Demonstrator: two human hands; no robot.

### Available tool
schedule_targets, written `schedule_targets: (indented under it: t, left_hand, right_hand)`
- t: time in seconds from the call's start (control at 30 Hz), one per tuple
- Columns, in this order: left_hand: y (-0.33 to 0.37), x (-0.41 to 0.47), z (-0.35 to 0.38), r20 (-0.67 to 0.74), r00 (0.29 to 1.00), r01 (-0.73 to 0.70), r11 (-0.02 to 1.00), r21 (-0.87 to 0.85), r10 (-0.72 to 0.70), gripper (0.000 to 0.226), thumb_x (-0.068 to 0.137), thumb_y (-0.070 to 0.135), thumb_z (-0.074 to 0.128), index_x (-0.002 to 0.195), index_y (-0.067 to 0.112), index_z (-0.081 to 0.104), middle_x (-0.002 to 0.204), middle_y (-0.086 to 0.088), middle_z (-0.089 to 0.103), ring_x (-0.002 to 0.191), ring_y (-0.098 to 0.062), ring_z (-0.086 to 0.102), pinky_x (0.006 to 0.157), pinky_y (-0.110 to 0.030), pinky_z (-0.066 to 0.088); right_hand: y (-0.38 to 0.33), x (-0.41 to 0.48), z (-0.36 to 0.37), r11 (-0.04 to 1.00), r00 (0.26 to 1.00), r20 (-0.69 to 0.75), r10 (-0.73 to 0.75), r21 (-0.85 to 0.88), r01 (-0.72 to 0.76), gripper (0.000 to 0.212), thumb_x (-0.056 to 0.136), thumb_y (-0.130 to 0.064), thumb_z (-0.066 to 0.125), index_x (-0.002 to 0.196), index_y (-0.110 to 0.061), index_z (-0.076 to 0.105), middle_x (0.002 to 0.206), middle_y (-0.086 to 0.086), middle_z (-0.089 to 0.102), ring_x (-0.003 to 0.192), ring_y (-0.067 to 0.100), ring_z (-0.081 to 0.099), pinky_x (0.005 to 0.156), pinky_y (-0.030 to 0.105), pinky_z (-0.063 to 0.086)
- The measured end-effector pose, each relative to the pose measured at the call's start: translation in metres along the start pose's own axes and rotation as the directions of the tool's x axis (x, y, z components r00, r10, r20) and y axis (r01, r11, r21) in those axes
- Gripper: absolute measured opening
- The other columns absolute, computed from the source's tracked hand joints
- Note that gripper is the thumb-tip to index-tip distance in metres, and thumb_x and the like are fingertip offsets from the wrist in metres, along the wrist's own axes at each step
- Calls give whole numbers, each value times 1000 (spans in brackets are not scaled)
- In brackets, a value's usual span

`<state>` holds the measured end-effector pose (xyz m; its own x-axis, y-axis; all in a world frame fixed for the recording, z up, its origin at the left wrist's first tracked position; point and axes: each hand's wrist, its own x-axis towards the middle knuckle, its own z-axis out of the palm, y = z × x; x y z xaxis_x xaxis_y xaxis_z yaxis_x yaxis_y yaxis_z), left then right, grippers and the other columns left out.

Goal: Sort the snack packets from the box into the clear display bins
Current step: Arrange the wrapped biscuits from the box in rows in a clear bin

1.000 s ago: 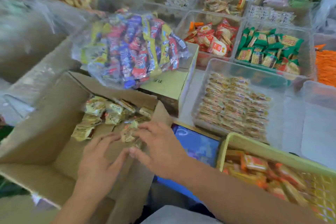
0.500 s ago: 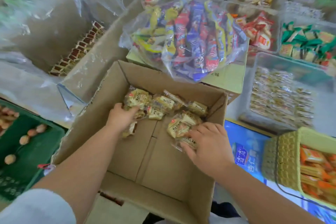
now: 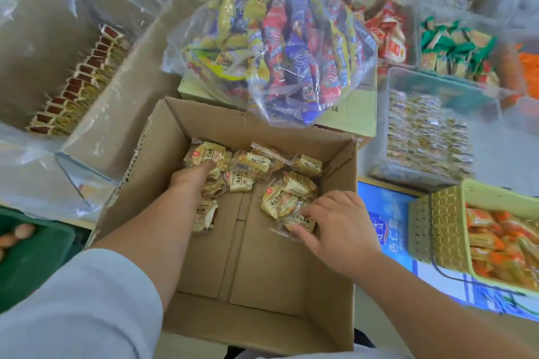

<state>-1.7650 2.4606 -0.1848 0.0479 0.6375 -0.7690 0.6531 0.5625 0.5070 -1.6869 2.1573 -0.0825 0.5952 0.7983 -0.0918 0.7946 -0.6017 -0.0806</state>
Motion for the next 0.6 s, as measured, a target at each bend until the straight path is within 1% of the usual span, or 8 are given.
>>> schedule_targets:
  t: [0.07,0.1,0.2,0.3,0.4,0.47,0.53,0.6]
  left_hand:
    - [1,2,0,34,999,10,999,-40,-9,105,50,65,81,136,11,55,129,-13,65,104,-35,60,89,-48,42]
    - [0,3,0,42,999,13,999,-50,-11,98,54,62,83,133,11,57,130,-12,65,106,-36,60,88,-48,42]
    - [-4,3,-1,56,998,1,995,-96,5,76,62,51,88,121,11,61,122,-8,68,94,-31,58,83,-45,44]
    - [-7,-3,-3,75,996,-37,983,-178,51,83,65,42,91,132,7,58,122,-9,67,97,-29,58,83,-43,46]
    - [-7,-19,-10,87,988,-105,971,-214,126,83,67,36,92,136,7,55,122,-8,66,103,-30,61,89,-42,50]
    - [-6,-37,-17,89,977,-168,959,-229,192,81,66,31,92,135,10,55,122,-8,68,109,-32,66,98,-47,54]
    - [-8,-61,-28,70,959,-252,941,-226,273,72,66,29,92,128,15,57,117,-7,71,104,-30,70,94,-51,57]
    - [-13,-87,-39,69,935,-322,914,-246,348,59,68,24,92,116,23,57,112,-3,72,97,-25,73,86,-47,61]
  right_hand:
    - [-1,0,0,1000,1000,-8,-3,-6,3,46,90,-68,46,94,-33,76,87,-16,69,96,16,59,95,34,37]
    - [-2,0,0,1000,1000,-6,-5,-10,5,47,90,-68,45,92,-33,76,87,-16,68,96,16,59,94,34,37]
    - [-2,0,1,1000,1000,12,-13,-26,13,47,90,-68,45,89,-31,75,86,-15,68,96,16,59,94,34,37]
    - [-3,0,-1,1000,1000,1,-15,-21,15,48,90,-67,44,89,-31,75,87,-15,69,95,16,60,94,35,38]
    - [-3,0,-1,999,1000,12,-16,-33,17,51,89,-69,40,89,-31,75,86,-15,69,94,16,60,93,36,42]
    - [-2,1,-2,999,999,30,-16,-45,17,54,89,-70,37,91,-31,75,87,-15,68,95,16,59,94,36,41]
    - [-2,0,-2,999,999,40,-15,-48,17,56,90,-71,34,94,-32,74,89,-14,68,97,16,58,96,36,40]
    - [-2,0,-3,1000,999,39,-16,-23,17,57,89,-72,33,101,-34,73,95,-15,69,102,16,58,98,36,39]
